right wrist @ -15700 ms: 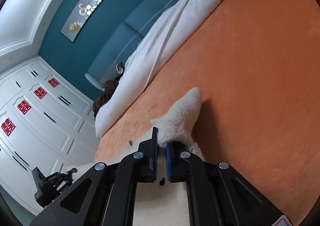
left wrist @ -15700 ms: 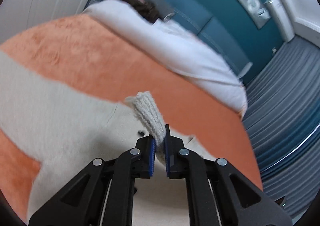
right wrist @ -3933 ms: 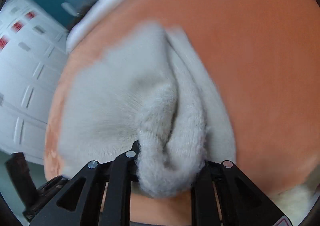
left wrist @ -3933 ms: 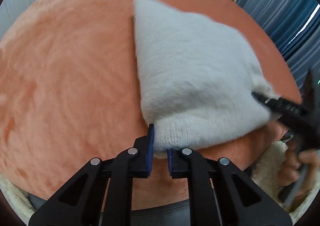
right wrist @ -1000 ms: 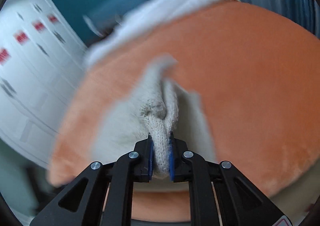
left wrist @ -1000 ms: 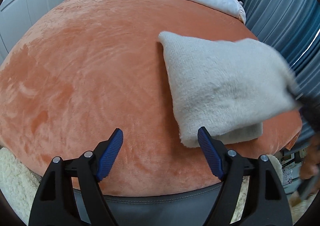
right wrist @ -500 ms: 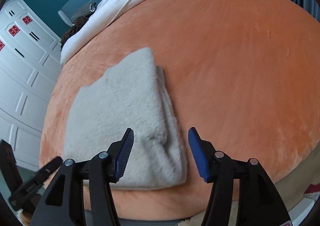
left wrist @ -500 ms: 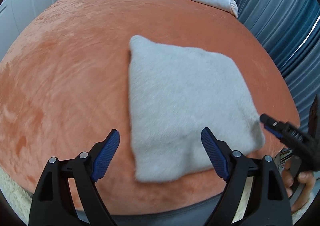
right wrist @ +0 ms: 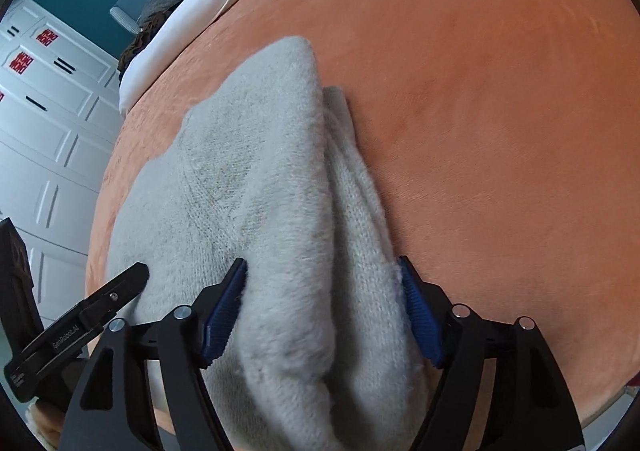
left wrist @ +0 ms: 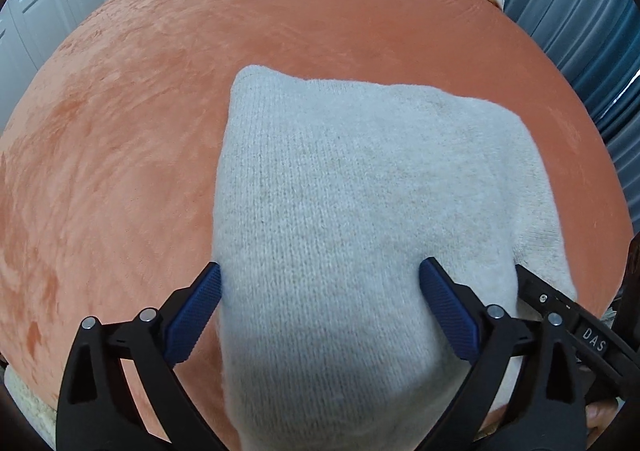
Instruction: Fold small clothes
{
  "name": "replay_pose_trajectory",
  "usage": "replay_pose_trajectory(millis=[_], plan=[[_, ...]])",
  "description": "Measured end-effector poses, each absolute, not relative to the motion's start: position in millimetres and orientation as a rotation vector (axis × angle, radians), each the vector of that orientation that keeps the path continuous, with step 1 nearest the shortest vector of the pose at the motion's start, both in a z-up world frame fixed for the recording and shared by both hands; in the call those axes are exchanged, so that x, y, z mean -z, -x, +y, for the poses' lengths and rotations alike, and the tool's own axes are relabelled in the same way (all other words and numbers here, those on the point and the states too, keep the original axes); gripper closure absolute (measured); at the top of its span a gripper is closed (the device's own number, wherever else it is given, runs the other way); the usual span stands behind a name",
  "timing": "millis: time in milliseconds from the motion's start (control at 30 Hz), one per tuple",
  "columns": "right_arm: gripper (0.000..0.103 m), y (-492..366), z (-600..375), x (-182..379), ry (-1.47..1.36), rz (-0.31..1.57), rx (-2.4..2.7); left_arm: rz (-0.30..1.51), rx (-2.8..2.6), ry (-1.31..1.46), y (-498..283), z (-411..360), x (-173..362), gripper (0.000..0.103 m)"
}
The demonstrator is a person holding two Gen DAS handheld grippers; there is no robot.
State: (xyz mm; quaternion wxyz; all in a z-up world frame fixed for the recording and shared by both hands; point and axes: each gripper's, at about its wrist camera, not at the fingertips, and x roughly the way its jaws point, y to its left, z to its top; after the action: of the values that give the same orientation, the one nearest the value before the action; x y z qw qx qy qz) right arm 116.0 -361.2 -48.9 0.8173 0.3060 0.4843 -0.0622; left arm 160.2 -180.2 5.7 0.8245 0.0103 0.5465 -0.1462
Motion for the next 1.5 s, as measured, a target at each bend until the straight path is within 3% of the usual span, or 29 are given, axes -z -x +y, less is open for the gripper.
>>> replay_pose_trajectory(millis=[267, 533, 667, 733, 767, 800, 867, 967, 1267, 1500], plan=[[0.02, -125.0, -361.6, 58.1, -0.632, 1.005, 0.111, 1.167, 0.311, 0.017, -167.7, -178.5, 11.0, 0.005], [0.019, -123.7, -364.9, 62.0, -0.621, 0.985, 0.104, 1.144, 0.319, 0.032, -166.1, -177.9, 16.5, 0.005], [0.022, -116.2, -366.9, 63.1, -0.623, 0.989, 0.111, 1.148, 0.322, 0.032, -166.3, -176.6, 15.3, 0.005], [0.034, -113.8, -363.4, 60.0, -0.637, 0.988, 0.11, 1.157, 0.333, 0.031, -167.9, -175.5, 13.7, 0.005], [0.048, -111.7, -363.2, 59.1, -0.673, 0.988, 0.084, 1.164, 0.343, 0.036, -167.4, -175.0, 11.6, 0.011], [0.053, -109.7, -361.9, 58.0, -0.705, 0.991, 0.078, 1.17, 0.36, 0.043, -166.2, -174.1, 7.7, 0.016], [0.063, -106.9, -361.5, 53.4, -0.729, 0.991, 0.089, 1.16, 0.393, 0.03, -161.6, -175.3, -3.0, 0.039], [0.069, -95.8, -359.1, 36.9, -0.745, 0.964, 0.103, 1.149, 0.443, 0.009, -149.7, -176.5, -23.7, 0.059], [0.072, -14.5, -359.3, -10.3, -0.767, 0.89, 0.166, 1.174, 0.581, 0.009, -96.4, -183.1, -54.2, 0.063], [0.072, 20.0, -359.2, -10.2, -0.759, 0.902, 0.198, 1.192, 0.588, -0.034, -71.6, -189.2, -45.4, 0.063]])
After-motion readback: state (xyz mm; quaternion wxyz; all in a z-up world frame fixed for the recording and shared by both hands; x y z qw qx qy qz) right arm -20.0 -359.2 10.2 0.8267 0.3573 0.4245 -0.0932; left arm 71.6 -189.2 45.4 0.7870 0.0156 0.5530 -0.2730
